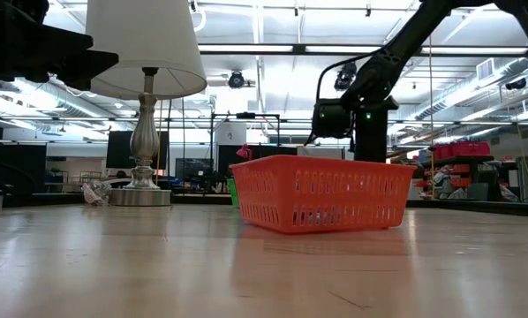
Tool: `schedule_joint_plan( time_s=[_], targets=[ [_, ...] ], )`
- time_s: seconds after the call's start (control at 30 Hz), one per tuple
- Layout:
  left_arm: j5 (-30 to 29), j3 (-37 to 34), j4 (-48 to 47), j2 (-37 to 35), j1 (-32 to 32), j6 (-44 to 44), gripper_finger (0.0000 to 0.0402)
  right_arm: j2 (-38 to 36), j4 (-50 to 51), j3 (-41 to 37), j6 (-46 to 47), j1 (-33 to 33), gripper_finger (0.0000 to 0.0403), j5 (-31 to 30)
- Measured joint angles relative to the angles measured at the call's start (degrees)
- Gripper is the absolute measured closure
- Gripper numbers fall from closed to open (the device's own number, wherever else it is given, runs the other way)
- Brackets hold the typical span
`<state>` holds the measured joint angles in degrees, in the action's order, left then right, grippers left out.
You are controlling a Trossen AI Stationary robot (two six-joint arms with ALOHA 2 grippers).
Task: Pick & Place Markers
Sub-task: Put the pink marker pen into the orange bin
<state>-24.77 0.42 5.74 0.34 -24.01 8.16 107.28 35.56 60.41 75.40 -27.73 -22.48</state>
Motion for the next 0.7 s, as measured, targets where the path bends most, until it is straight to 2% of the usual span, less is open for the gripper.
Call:
schedule_joint_plan(
  time_s=[0.2,0.53,0.7],
  targets=[
    [0.0,0.0,0.0,0.0,0.0,0.0,0.0129,0.1,0.1,0.0,1.6,0.0,0.0255,0.3],
    [0.0,0.0,0.0,0.0,0.0,0.0,0.0129,0.2,0.5,0.0,3.2,0.7,0.0359,1.0],
    [0.0,0.0,0.0,0.0,0.0,0.0,0.0129,0.1,1.8,0.0,4.9,1.5,0.0378,0.3]
  ],
)
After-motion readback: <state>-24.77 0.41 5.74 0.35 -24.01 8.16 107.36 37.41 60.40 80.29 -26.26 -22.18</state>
